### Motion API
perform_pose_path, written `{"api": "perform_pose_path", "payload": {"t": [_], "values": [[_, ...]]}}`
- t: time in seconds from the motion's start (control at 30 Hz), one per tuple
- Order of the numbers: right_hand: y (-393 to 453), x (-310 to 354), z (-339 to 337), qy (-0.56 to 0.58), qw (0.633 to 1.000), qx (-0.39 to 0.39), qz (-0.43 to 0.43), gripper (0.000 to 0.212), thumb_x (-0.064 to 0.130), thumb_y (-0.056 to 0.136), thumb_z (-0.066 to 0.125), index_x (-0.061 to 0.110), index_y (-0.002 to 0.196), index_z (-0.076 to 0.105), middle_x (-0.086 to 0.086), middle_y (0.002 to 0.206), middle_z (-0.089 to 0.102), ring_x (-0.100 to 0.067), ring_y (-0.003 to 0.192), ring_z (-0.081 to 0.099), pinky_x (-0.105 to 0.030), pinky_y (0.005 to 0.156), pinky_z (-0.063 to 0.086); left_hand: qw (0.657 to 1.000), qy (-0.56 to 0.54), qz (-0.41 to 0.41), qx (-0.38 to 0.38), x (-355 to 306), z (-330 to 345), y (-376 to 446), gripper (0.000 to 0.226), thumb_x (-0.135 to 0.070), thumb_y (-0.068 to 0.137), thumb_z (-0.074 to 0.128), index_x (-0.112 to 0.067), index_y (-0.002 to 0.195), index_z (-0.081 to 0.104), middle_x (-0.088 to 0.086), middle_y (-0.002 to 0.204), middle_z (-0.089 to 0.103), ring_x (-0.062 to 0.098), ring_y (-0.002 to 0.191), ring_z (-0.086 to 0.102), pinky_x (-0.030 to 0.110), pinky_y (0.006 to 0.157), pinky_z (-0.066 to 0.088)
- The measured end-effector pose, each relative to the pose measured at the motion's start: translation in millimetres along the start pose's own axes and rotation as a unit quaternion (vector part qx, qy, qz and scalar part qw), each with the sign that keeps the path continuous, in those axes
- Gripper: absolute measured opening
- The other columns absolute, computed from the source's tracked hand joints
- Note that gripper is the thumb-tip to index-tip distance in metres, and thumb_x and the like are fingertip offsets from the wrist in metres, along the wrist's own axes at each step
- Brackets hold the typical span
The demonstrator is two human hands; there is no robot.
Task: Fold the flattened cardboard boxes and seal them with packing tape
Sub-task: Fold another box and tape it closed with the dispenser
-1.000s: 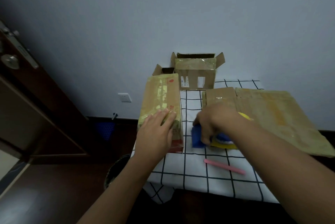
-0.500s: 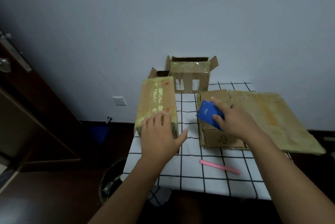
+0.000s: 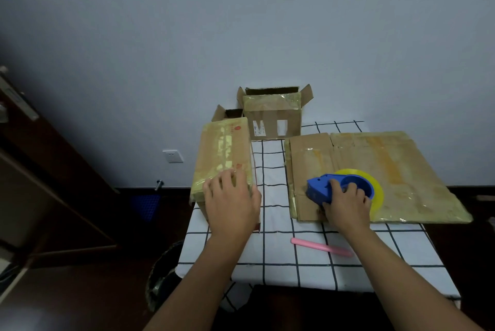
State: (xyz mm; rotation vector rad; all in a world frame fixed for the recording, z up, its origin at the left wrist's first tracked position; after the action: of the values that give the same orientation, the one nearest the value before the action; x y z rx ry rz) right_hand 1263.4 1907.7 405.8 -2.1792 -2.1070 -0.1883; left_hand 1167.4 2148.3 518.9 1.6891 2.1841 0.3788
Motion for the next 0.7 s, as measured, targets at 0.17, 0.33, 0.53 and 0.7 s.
{"api": "perform_pose_path", "payload": {"t": [0.17,0.33,0.53,0.7], "values": [[-4.8,22.1,-31.4,0.122,0.992,-0.034,-0.01,0.049,0.03,0.092,0.056,0.014,0.138,0.049,-0.017,0.14,0.041,-0.036,0.126,0.038,-0.045,0.104,0.032,0.996,-0.068,0.043,0.042,3.9,-9.2,-7.1,0.059,-0.057,0.086,0.051,-0.02,0.132,0.051,0.002,0.14,0.052,0.02,0.133,0.042,0.047,0.117,0.024],[-35.5,98.6,-81.1,0.363,0.907,-0.035,-0.213,0.041,0.009,0.095,0.049,0.015,0.134,0.056,0.0,0.136,0.053,-0.011,0.119,0.048,-0.027,0.098,0.038,0.992,-0.087,0.054,0.079,17.3,-23.1,-12.8,0.056,-0.058,0.088,0.045,-0.033,0.138,0.041,-0.004,0.16,0.022,0.016,0.15,0.003,0.042,0.118,-0.012],[-68.4,149.6,-91.7,0.354,0.871,-0.006,-0.342,0.051,0.019,0.087,0.04,0.019,0.134,0.061,0.01,0.138,0.052,-0.003,0.125,0.046,-0.015,0.102,0.034,0.978,-0.194,-0.03,0.066,47.4,-30.9,-19.0,0.063,-0.054,0.086,0.053,-0.039,0.145,0.035,0.0,0.156,0.018,0.017,0.144,0.007,0.05,0.118,0.018],[-72.8,151.6,-81.8,0.314,0.884,-0.03,-0.346,0.051,0.018,0.085,0.039,0.018,0.131,0.063,0.008,0.141,0.052,-0.005,0.124,0.048,-0.027,0.096,0.046,0.919,-0.345,-0.184,0.04,90.0,-25.3,-26.0,0.052,-0.031,0.095,0.055,-0.021,0.145,0.042,-0.001,0.147,0.042,0.017,0.135,0.04,0.029,0.101,0.037]]}}
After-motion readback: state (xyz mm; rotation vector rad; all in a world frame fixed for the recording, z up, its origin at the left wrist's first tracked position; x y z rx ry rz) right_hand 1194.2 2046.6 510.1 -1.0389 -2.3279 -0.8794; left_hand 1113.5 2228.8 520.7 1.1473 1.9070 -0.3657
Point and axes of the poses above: each hand's wrist, its own y-axis towards the middle knuckle, its own z-axis out of the palm, x = y × z, the point moved 7 cm from there along y, towards the middle knuckle
